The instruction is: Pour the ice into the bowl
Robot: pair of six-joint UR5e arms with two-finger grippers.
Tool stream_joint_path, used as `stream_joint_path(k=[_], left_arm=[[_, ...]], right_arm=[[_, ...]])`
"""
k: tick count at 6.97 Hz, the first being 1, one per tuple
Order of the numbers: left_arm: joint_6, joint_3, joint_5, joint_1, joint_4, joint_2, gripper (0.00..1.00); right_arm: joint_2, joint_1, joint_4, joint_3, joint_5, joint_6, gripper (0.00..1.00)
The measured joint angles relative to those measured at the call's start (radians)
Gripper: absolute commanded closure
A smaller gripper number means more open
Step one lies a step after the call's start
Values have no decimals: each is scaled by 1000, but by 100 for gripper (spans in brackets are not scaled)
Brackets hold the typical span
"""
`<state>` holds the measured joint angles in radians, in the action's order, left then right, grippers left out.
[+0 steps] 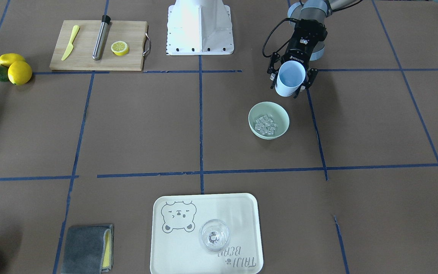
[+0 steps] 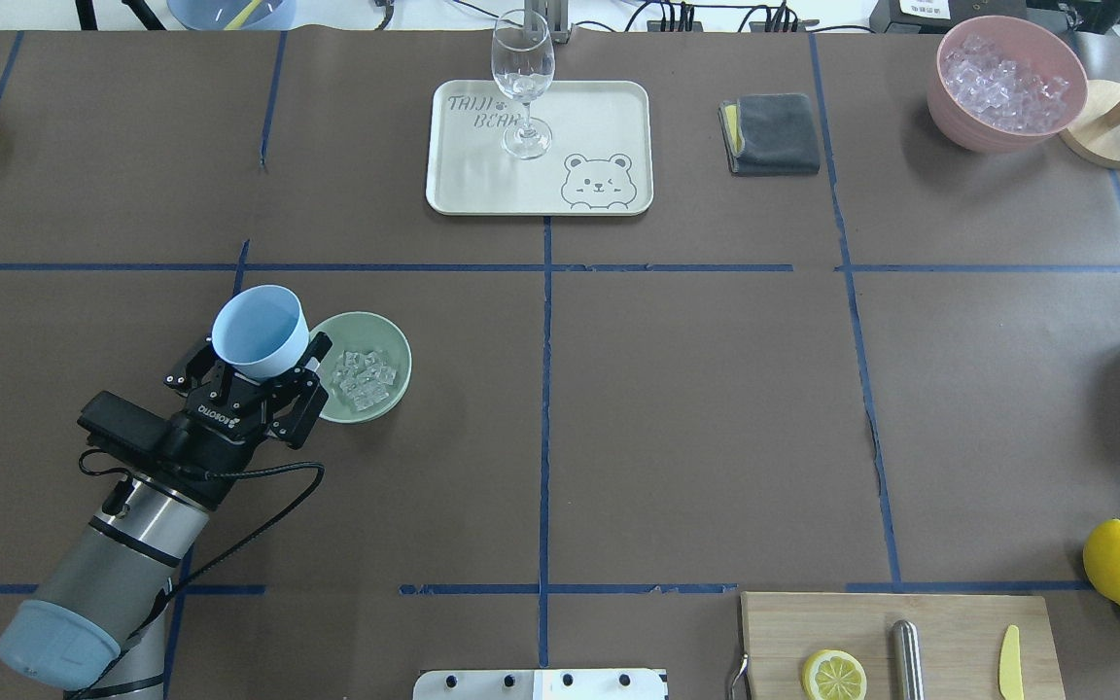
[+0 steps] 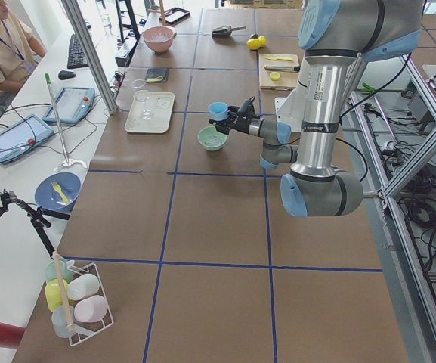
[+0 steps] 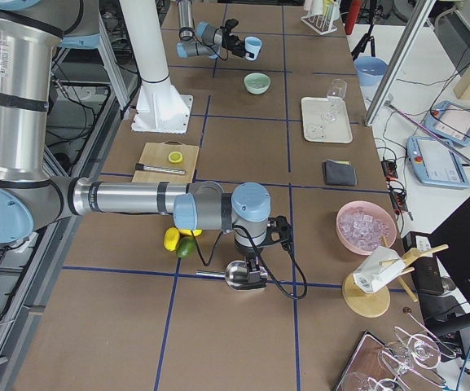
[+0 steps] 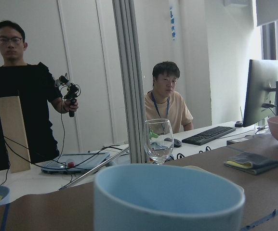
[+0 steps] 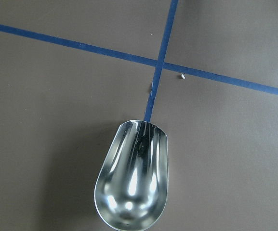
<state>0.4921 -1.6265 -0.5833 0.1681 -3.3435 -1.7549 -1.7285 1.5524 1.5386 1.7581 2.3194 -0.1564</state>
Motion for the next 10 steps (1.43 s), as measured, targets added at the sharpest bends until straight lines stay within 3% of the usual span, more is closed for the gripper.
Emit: stream_joint_path(k=[3, 7, 8, 10], left_arm=[[38, -34, -9, 3, 19, 44, 100], [41, -124, -337, 91, 20, 287, 100], [45, -123, -347, 111, 28, 339, 100], [75, -81, -219, 132, 93, 396, 100]], right_arm=[[0, 0, 0, 2, 1, 0, 0], [-1, 0, 0, 1, 0, -1, 0], [-1, 0, 0, 1, 0, -1, 0], [-2, 0, 0, 1, 0, -1, 0]])
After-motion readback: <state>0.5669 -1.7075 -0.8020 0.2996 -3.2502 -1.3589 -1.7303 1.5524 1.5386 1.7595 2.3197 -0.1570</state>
